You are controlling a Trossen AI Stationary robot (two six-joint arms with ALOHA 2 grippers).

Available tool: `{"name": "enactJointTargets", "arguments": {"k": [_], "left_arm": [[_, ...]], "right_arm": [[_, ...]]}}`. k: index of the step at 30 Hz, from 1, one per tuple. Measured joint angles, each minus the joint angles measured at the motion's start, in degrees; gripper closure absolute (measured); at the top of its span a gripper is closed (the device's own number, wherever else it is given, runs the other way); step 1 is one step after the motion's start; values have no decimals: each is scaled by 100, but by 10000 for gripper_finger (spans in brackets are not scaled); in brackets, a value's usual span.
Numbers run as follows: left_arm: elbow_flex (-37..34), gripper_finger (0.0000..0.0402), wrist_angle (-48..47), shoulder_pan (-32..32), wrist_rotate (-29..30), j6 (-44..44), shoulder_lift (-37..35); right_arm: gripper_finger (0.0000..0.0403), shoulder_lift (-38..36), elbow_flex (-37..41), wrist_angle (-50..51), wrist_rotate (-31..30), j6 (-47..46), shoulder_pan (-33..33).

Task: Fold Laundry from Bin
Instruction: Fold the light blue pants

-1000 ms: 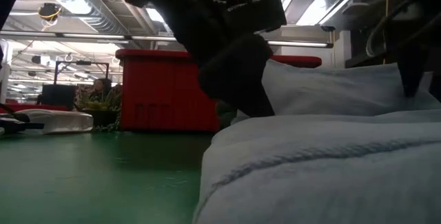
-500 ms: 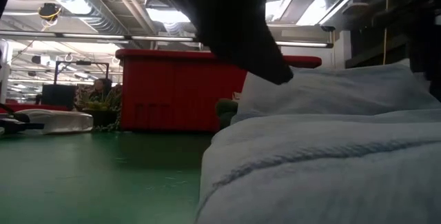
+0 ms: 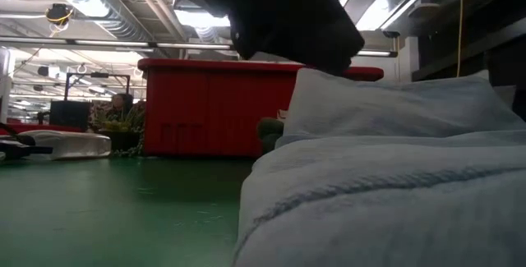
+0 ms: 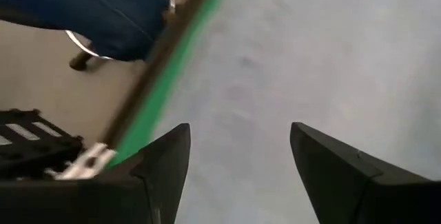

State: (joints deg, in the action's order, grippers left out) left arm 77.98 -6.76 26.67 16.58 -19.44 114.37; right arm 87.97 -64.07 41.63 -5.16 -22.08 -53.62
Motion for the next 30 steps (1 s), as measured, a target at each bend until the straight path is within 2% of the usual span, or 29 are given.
{"name": "enactJointTargets", "arguments": {"k": [8,13,22,30], "left_arm": [[4,282,2,161,22,-2,0],[8,282,2,155,30,-7,-2],[8,282,4,136,34,-11,-4],[8,282,13,136,33,-11,-9]], "right_arm": [[150,383,0,-543,-429,-1202,-990],[150,826,-2,-604,-581,-1783,-1357],[150,1628,-11,-495,-556,-1821,-1272],[151,1997,-46,-351,-384,-1833,-1137]]}}
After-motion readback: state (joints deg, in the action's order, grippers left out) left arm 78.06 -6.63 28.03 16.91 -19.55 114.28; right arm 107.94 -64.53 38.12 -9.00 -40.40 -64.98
